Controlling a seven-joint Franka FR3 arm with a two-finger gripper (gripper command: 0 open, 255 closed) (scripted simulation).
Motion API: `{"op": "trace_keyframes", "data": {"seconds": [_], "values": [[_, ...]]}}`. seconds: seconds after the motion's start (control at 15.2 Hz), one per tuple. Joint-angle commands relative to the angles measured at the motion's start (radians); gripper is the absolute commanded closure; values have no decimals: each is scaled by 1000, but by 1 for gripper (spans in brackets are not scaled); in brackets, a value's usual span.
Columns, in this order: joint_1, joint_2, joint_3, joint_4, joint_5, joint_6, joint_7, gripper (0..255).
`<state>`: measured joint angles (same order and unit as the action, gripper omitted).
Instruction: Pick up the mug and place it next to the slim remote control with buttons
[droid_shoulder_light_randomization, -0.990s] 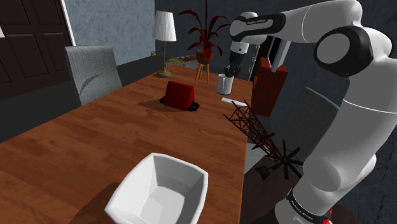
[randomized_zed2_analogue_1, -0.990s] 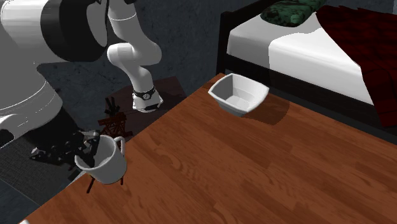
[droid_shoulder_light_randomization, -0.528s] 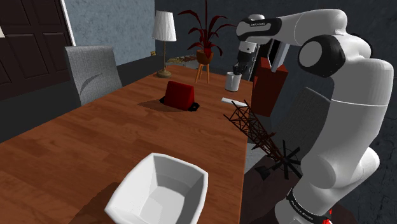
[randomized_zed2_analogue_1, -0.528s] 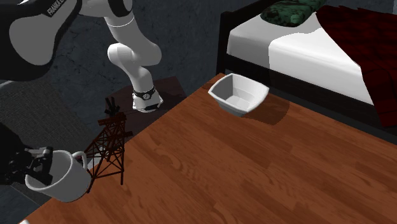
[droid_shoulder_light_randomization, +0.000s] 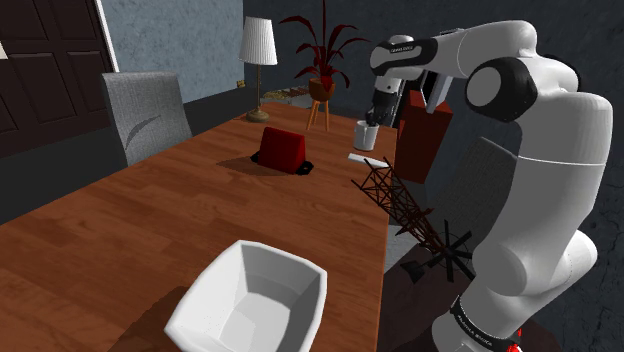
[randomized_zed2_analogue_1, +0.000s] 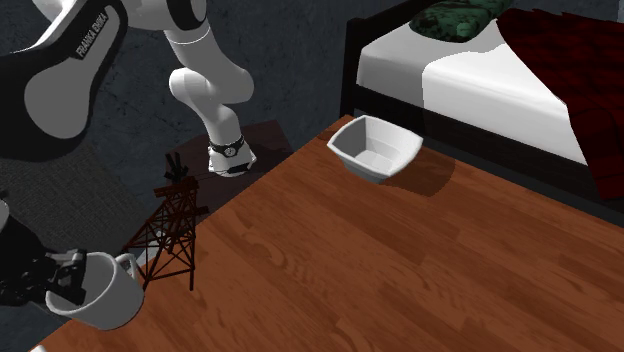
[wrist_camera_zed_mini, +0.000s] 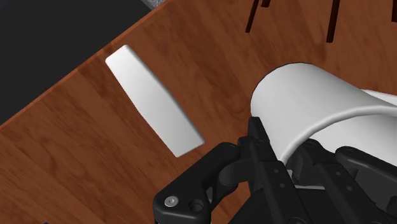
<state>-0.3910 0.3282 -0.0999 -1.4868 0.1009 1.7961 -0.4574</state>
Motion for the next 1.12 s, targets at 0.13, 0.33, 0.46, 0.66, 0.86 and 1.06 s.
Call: {"op": "trace_keyframes", "data": {"seconds": [0.13, 0.33, 0.46, 0.66, 0.86, 1.06], "values": [[1, 4, 1, -47, 1, 51, -3, 255], [2, 9, 1, -79, 3, 89, -6, 255], [2, 14, 2, -99, 4, 114, -8, 255], [2, 23, 3, -127, 6, 151, -11, 255], [2, 33, 3, -153, 9, 186, -15, 255], [2, 46, 4, -176, 11, 221, -18, 255]]}}
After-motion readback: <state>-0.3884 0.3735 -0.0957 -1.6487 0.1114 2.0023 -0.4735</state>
